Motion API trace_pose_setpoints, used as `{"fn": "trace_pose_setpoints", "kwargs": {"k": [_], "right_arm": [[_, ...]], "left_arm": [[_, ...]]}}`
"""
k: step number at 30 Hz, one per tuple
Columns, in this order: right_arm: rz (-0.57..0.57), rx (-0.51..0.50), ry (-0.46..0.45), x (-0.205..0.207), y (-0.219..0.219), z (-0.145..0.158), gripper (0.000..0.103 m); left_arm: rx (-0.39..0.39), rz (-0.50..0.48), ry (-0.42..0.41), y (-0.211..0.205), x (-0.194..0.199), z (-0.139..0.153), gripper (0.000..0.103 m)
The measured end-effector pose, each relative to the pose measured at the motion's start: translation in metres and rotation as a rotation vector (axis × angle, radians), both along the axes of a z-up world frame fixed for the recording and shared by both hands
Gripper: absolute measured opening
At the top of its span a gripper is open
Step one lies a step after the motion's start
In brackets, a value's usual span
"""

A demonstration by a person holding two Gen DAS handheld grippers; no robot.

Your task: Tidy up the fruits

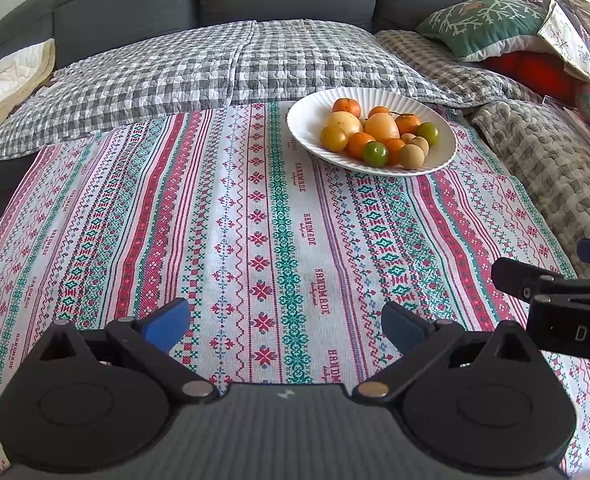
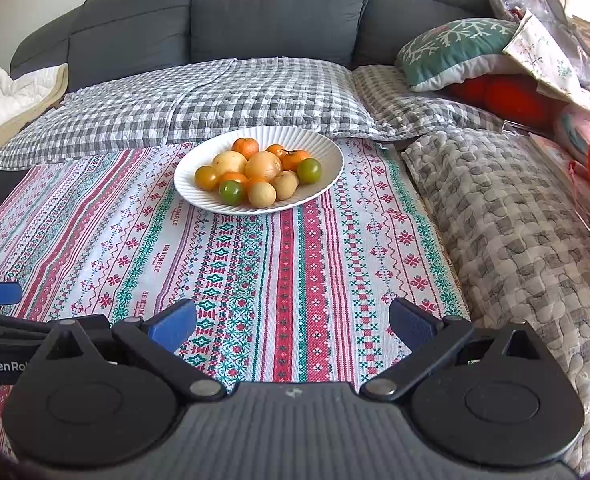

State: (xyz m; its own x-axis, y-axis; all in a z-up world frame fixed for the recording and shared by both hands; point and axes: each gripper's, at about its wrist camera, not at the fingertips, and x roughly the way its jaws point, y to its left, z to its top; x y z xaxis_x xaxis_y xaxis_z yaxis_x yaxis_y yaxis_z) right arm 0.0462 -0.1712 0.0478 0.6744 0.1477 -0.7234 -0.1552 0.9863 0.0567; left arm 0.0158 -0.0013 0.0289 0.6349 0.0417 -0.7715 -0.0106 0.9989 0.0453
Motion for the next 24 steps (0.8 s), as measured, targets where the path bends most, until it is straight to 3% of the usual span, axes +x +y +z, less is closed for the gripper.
{"fn": "trace_pose_setpoints", "kwargs": {"k": [24], "right_arm": [[-0.001,-0.003,0.001,0.0007,0.0005,-0.0009,0.103]], "left_arm": [[0.001,-0.007,0.006,-0.0008,-0.0005,-0.0014,0.095]]}}
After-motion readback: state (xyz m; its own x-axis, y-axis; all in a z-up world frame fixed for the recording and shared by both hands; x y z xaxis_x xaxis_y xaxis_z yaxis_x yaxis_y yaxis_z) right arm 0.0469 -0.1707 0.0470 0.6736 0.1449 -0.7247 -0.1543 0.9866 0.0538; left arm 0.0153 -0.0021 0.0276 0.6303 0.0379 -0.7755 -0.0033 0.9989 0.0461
